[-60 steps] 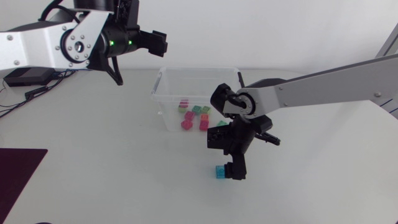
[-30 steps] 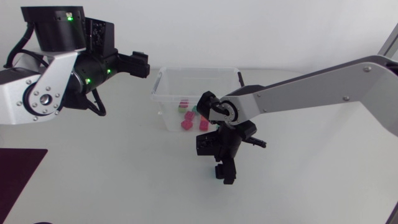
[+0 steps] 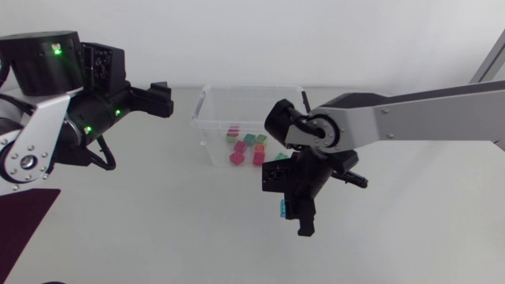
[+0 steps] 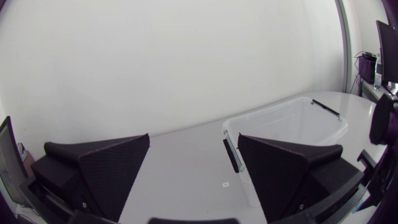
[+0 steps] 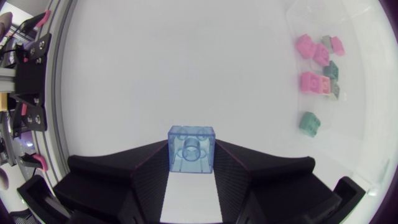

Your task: Pick up the duplo bricks and place them in the container

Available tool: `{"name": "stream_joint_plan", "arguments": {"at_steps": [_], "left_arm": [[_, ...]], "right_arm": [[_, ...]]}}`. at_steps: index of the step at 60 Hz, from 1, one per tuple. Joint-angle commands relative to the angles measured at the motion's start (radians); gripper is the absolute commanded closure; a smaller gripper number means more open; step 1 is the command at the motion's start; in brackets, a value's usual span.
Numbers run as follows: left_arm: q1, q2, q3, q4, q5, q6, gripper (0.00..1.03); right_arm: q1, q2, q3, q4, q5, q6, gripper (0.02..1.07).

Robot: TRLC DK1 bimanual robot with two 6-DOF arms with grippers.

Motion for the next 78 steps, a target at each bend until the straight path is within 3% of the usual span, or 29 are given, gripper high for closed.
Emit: {"name": "stream_joint_plan", "arguments": {"at_steps": [1,16,39,52,63,66,69,71,73,78], "left_arm": [[0.01,-0.046,-0.053,0.011,-0.01,0.021,0.05],[0.057,-0.166,-0.18,0.041,-0.01,0.033,0.05],[0.175,-0.318,-0.323,0.055,0.049,0.05,0.05],[0.209,-0.39,-0.421,0.075,0.051,0.052,0.05],[0.263,-0.425,-0.473,0.075,0.1,0.055,0.05],[0.264,-0.439,-0.489,0.077,0.106,0.055,0.05],[0.264,-0.448,-0.496,0.077,0.111,0.055,0.05],[0.272,-0.453,-0.504,0.08,0.111,0.055,0.05],[0.277,-0.454,-0.508,0.08,0.115,0.056,0.05],[0.278,-0.469,-0.53,0.08,0.12,0.059,0.05]], "right_arm": [[-0.012,-0.059,0.045,-0.04,-0.012,0.036,0.68],[-0.076,-0.126,0.224,0.011,-0.047,0.162,0.68],[-0.141,-0.114,0.276,0.336,-0.009,0.331,0.68],[-0.159,0.023,0.29,0.506,0.05,0.343,0.67],[-0.183,0.138,0.31,0.612,0.073,0.34,0.66],[-0.183,0.161,0.307,0.65,0.103,0.339,0.61],[-0.185,0.168,0.299,0.683,0.123,0.339,0.46],[-0.187,0.153,0.278,0.721,0.152,0.345,0.27],[-0.188,0.131,0.256,0.753,0.175,0.351,0.17],[-0.202,0.061,0.203,0.816,0.211,0.4,0.09]]}}
